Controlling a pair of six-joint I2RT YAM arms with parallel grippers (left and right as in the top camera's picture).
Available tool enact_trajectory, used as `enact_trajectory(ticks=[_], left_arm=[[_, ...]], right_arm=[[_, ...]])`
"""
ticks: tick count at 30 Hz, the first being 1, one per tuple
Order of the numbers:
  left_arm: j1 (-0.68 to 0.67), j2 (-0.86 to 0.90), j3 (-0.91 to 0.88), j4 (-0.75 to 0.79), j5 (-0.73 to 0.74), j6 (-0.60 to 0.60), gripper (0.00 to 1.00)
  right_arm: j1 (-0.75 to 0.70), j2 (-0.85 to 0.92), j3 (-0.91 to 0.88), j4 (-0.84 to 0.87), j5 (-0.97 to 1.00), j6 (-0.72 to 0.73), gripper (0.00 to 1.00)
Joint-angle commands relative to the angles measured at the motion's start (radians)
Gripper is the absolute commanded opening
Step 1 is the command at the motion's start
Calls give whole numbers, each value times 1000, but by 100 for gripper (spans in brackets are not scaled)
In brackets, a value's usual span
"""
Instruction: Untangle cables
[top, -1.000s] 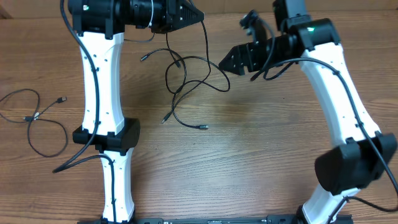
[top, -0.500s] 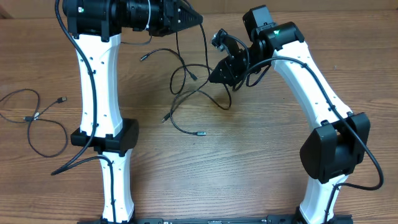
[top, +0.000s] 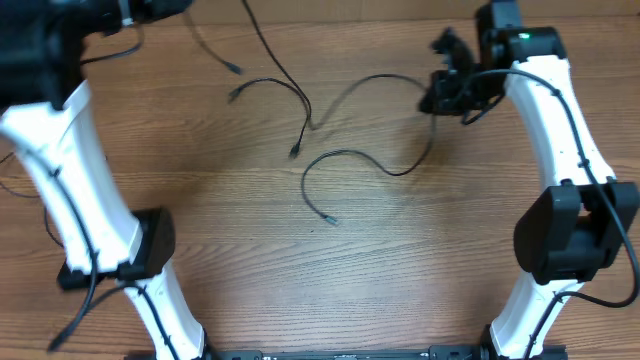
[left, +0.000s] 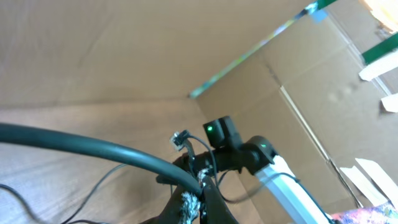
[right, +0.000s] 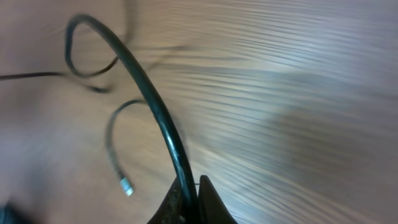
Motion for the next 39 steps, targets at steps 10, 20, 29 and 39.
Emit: enact_trajectory(ticks=[10, 20, 29, 39], left_arm=[[214, -204, 14, 26, 7, -25, 4], [284, -203, 13, -83, -144, 5, 4], [277, -201, 13, -297, -651, 40, 4], [276, -130, 9, -198, -1015, 23, 4]], right_arm=[[-275, -2, 14, -55, 280, 415, 4], [-254, -2, 14, -92, 195, 329, 4], [-82, -2, 14, -98, 137, 273, 7], [22, -2, 14, -84, 140, 274, 61]])
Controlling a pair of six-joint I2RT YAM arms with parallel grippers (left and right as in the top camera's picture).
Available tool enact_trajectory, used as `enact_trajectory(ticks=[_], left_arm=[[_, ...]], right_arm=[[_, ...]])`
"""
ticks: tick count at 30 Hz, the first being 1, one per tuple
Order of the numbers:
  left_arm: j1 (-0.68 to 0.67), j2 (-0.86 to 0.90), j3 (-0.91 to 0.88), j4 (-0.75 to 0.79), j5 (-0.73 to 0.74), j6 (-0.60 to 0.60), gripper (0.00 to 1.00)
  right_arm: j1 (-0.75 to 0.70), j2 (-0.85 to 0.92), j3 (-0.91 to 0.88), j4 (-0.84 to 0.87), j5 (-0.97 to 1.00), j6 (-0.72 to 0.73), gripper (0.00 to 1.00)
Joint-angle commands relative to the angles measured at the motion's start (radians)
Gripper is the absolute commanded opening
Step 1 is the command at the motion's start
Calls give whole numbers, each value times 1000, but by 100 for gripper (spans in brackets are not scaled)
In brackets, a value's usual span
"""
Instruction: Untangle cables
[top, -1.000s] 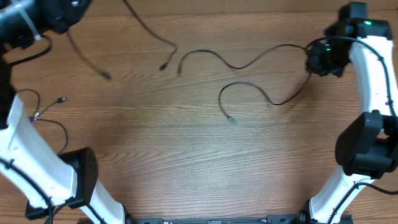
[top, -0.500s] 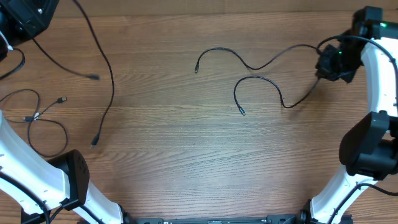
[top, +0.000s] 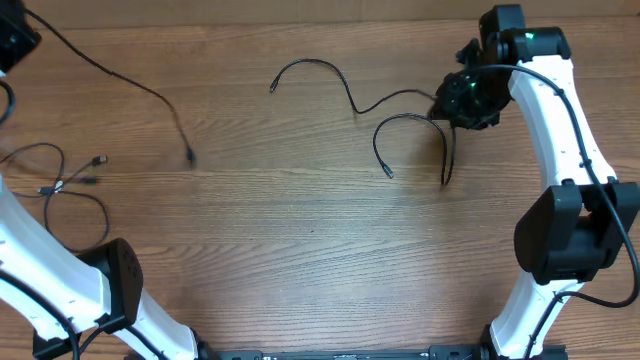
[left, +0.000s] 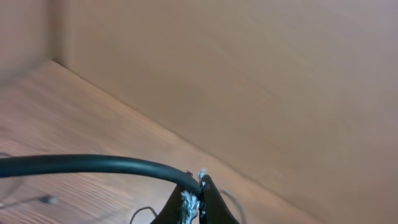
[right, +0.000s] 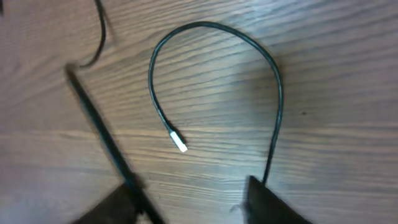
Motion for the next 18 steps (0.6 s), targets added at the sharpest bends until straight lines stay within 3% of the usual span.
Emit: enact_trajectory(ticks=[1, 5, 9, 18], left_arm=[[-3, 61, 2, 5, -264, -11, 4], [-2, 136, 2, 15, -403, -58, 4], [1, 239, 2, 89, -433, -59, 4], [76, 399, 2, 227, -446, -200, 4]], right_arm=[[14, -2, 14, 2, -5, -6, 65], [18, -2, 14, 3, -5, -6, 79], [18, -2, 14, -1, -5, -6, 91], [18, -2, 14, -10, -5, -6, 92]])
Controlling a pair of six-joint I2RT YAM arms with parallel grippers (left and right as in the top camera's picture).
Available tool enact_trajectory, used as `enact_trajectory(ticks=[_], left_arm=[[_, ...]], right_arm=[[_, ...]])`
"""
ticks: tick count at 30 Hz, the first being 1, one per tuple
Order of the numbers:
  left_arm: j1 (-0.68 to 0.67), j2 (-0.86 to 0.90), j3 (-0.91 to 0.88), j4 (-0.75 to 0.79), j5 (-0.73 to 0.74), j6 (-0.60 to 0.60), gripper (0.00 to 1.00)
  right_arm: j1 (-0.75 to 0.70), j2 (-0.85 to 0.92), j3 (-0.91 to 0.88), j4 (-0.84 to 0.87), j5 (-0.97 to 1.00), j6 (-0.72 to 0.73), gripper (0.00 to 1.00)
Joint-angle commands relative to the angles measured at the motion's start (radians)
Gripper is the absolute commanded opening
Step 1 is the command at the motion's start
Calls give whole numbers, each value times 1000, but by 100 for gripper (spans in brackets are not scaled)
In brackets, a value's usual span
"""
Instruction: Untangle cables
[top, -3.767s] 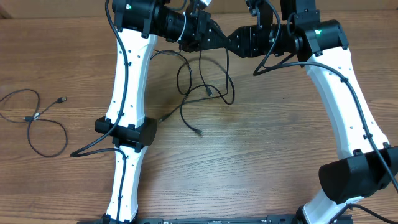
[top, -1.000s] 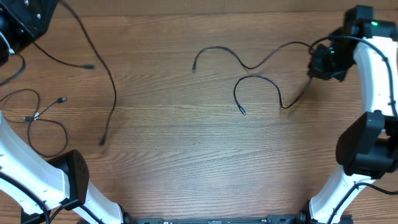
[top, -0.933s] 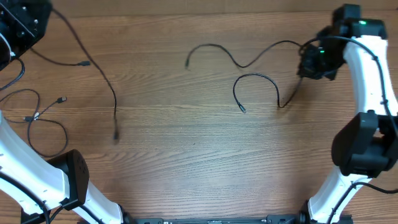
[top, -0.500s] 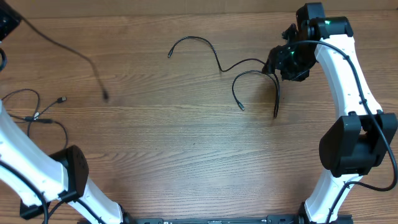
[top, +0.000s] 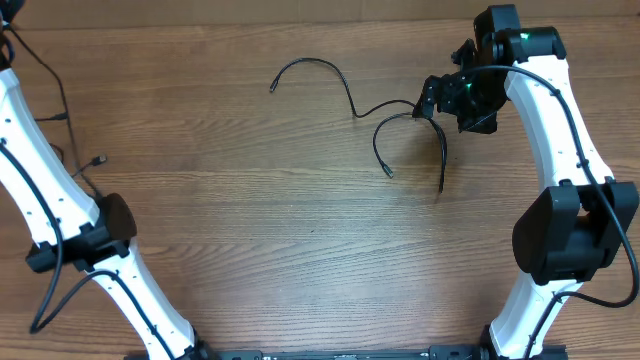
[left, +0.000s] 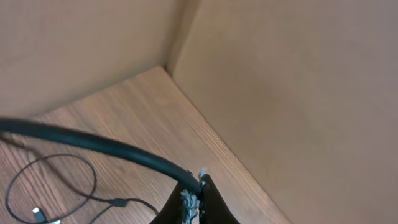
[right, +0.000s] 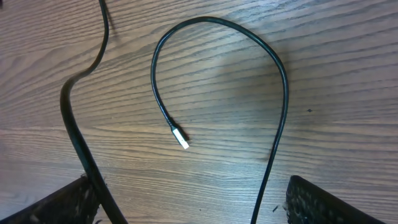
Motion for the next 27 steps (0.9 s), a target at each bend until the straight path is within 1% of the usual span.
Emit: enact_trajectory(ticks=[1, 6, 7, 8, 9, 10, 11, 12, 13, 14, 16, 17, 19, 22, 25, 26, 27], left_arm=[[45, 45, 6, -5, -56, -95, 4], [64, 124, 6, -110, -60, -94, 4], [66, 148, 6, -137, -59, -93, 5], [67, 163, 6, -154, -59, -93, 9], [67, 197, 6, -177, -55, -93, 23], [67, 212, 6, -183, -49, -92, 34], [67, 235, 6, -197, -40, -79, 50], [66, 254, 6, -211, -20, -52, 63], [66, 268, 6, -221, 7, -28, 72], [66, 276, 6, -230, 32, -8, 79], [66, 278, 7, -239, 68, -3, 86], [66, 276, 7, -238, 84, -3, 88], [66, 249, 9, -234, 135, -3, 89], [65, 188, 10, -227, 203, 7, 89], [49, 106, 10, -224, 296, 64, 86], [37, 74, 10, -232, 322, 87, 84], [26, 51, 10, -245, 321, 96, 84]], right_arm=[[6, -2, 14, -2, -5, -5, 92], [6, -2, 14, -4, -5, -5, 92], [6, -2, 14, -4, -5, -5, 92], [6, -2, 14, -4, -6, -5, 92], [6, -2, 14, -4, -6, -5, 92], [6, -2, 14, -4, -6, -5, 92], [7, -2, 14, -4, -5, -5, 93], [6, -2, 14, -4, -5, -5, 93], [6, -2, 14, -4, -5, -5, 93], [6, -2, 14, -4, -5, -5, 93], [6, -2, 14, -5, -5, -5, 94], [6, -2, 14, -5, -5, -5, 94], [6, -2, 14, -9, -6, -5, 94], [6, -2, 14, -11, -5, -5, 94], [6, -2, 14, -10, -5, -5, 95], [6, -2, 14, -7, -5, -5, 97], [6, -2, 14, -4, -5, -5, 97]])
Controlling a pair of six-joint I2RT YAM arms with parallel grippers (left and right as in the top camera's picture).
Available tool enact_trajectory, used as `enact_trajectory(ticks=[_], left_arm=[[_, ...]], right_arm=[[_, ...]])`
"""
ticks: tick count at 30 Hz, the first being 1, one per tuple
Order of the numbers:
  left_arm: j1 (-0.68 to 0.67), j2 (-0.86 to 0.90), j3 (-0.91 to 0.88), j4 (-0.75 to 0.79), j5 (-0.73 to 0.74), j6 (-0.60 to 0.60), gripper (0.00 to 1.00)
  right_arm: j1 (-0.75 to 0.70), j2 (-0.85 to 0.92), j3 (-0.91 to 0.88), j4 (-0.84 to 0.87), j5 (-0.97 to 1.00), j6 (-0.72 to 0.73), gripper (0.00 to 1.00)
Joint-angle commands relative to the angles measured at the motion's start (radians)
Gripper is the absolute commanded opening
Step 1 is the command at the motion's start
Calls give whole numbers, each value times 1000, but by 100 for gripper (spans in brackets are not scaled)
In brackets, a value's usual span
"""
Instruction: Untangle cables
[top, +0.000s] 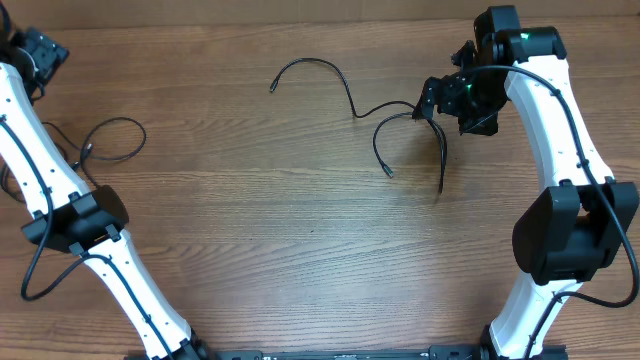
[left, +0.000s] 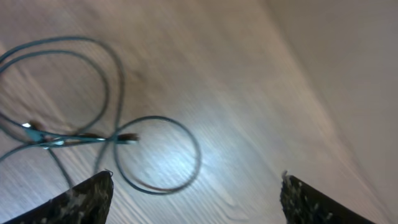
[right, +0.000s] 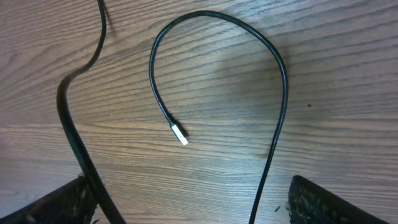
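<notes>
One thin black cable (top: 350, 105) lies on the wooden table right of centre, from a plug at the upper middle to a loop (right: 217, 25) ending in a white plug (right: 180, 135). My right gripper (top: 440, 98) hovers over that loop, open (right: 189, 183), holding nothing; cable strands run past both fingers. More dark cable lies in loose loops (top: 105, 140) at the far left. The left wrist view shows these loops (left: 158, 155) and their plugs (left: 127, 138) blurred below. My left gripper (top: 38, 52) is open (left: 196, 180) high at the back left corner.
A cardboard wall (left: 348, 74) borders the table at the back left. The left arm's own black lead (top: 40, 270) hangs along its white links near the left edge. Bare wood (top: 300, 250) fills the middle and front of the table.
My left gripper was shut on a black cable and is now open. That cable lies in loops on the table at the far left. The right gripper and its cable are unchanged.
Both grippers were shut on cables tangled in the middle of the table. Then the cables lay apart, one at the right with my right gripper opening over it, the left gripper holding the other at the far left. Now both grippers are open.
</notes>
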Motion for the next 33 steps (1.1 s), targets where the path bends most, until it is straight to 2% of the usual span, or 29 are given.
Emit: enact_trajectory(ticks=[1, 5, 7, 9, 16, 22, 25, 29, 33], left_arm=[[-49, -177, 18, -31, 101, 83, 84], [-149, -233, 18, -94, 113, 86, 83], [-220, -233, 16, -102, 138, 132, 82], [-351, -214, 14, -102, 201, 177, 82], [-651, -184, 3, -96, 206, 182, 81], [-874, -117, 2, -102, 195, 167, 79], [-934, -76, -10, -102, 189, 141, 79], [-973, -47, -97, -102, 156, 26, 79], [-992, -47, -175, -102, 138, 33, 77]], right_arm=[[6, -2, 14, 11, -6, -5, 98], [6, -2, 14, 32, -39, -5, 100], [6, -2, 14, 40, -85, -10, 100], [-2, -2, 29, 50, -145, -38, 100], [-153, -2, 270, -29, -293, -2, 100], [-292, -2, 325, -46, -323, 87, 100], [-330, 1, 325, -64, -313, 83, 100], [-358, 1, 325, -97, -205, 80, 100], [-357, 1, 325, -111, -172, 79, 100]])
